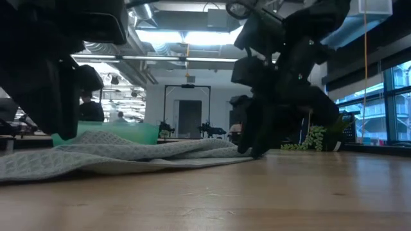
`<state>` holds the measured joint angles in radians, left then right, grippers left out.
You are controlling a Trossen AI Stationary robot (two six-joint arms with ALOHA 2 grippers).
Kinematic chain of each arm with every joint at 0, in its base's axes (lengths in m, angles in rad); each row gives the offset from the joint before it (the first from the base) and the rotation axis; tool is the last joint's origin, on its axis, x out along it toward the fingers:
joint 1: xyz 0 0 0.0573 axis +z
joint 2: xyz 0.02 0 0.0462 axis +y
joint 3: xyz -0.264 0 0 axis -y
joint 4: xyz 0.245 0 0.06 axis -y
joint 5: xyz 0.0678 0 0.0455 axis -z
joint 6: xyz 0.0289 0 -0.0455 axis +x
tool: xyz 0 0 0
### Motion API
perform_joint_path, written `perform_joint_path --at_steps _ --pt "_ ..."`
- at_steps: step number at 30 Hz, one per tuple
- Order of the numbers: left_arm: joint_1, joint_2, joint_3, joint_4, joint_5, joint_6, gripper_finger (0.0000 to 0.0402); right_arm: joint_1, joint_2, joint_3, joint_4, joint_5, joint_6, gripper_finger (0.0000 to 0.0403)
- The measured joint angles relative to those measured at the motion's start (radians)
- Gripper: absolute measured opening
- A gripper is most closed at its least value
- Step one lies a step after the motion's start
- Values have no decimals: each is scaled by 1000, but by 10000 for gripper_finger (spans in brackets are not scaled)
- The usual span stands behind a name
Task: Roll microfiber towels into tight, uniform cylinder then place into a basket
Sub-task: Roll the gray towel
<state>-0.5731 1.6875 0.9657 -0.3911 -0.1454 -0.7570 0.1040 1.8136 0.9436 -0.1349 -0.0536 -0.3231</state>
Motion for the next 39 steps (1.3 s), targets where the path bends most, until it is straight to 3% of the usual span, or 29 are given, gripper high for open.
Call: perform_joint_path --at_steps 4,11,14,18,20,24,39 --pt "-14 0 0 1 -10 -1 116 0 26 1 11 53 0 161" --pt "-22 0 0 9 -27 -33 117 0 70 6 15 55 37 151" --pt "-31 0 0 10 -24 -49 117 1 73 5 17 56 96 113" --pt "-46 0 0 12 -30 -53 117 2 76 4 22 47 131 30" --pt "-55 0 0 12 -36 -53 117 2 77 5 24 48 137 12" --pt "-72 0 0 12 -44 -67 117 1 80 32 9 52 186 7" --pt "-181 1 -1 33 -224 -129 117 -1 7 134 -77 59 243 2"
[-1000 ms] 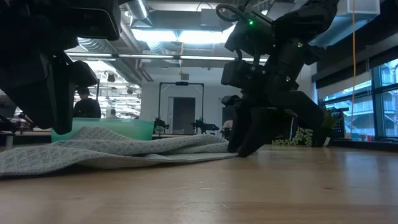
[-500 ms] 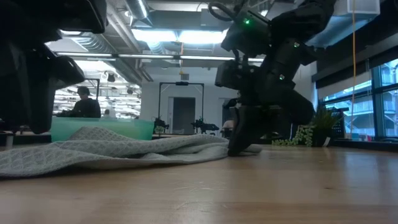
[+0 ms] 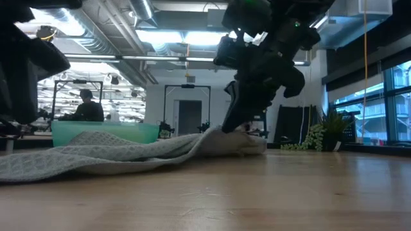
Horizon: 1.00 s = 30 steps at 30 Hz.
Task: Roll microfiber towels into tight, uniform cylinder then place into a basket
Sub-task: Roll the gray towel
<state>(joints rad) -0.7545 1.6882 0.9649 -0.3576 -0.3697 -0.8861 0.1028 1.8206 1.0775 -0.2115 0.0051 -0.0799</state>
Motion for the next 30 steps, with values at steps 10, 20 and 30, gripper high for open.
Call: perform_joint_path --at_steps 10,20,30 --pt "-9 104 -1 29 38 -25 117 0 0 0 -3 -4 21 1" --pt "-7 152 5 34 78 -81 117 -1 -1 1 -2 -6 25 0" --pt "-4 151 6 -57 80 -111 17 -1 -3 1 0 -6 50 0"
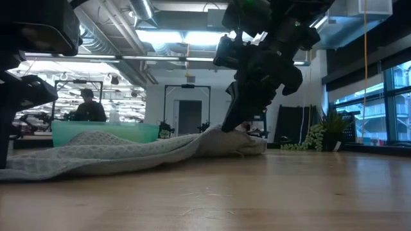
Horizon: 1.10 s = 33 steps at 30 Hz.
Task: Roll microfiber towels into tight, uniform cylinder then place into a basket
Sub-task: Roll the gray towel
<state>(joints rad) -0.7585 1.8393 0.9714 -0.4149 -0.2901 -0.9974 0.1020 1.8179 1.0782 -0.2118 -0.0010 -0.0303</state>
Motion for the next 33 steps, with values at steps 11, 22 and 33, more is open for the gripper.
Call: perform_joint_path --at_steps 11,22,33 --pt "0 -56 26 -104 15 -70 2 1 -97 1 -65 -1 0 0" --pt "19 -84 295 -580 -171 -100 1 2 -307 1 -168 6 1 0" --pt "122 -87 549 -1017 -326 -129 0 2 -518 1 -272 237 3 0"
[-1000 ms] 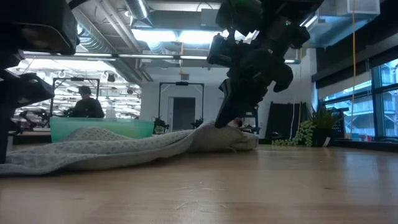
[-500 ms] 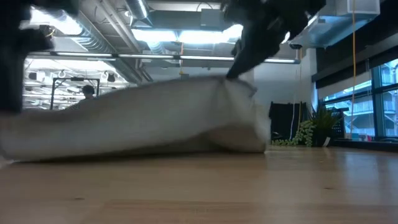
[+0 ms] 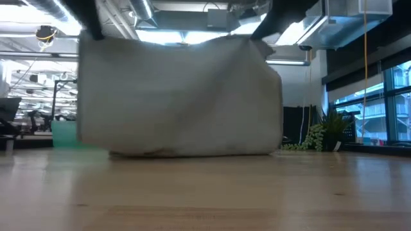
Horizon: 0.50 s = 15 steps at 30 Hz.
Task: Roll microfiber towels into tight, uniform cylinder then place into a basket
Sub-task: Roll the gray towel
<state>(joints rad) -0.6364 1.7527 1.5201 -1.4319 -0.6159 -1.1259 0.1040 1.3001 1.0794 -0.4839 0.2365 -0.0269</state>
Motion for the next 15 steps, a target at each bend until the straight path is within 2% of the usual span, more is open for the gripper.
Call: perform_joint_path --at_steps 5,9,15 --pt "86 0 82 -141 -98 2 0 0 -64 42 -61 95 -1 0" --pt "158 -11 133 -139 -207 86 0 -6 -71 150 -196 186 -12 0" --pt "289 -19 211 -139 -251 223 0 -46 -69 274 -330 220 -32 0"
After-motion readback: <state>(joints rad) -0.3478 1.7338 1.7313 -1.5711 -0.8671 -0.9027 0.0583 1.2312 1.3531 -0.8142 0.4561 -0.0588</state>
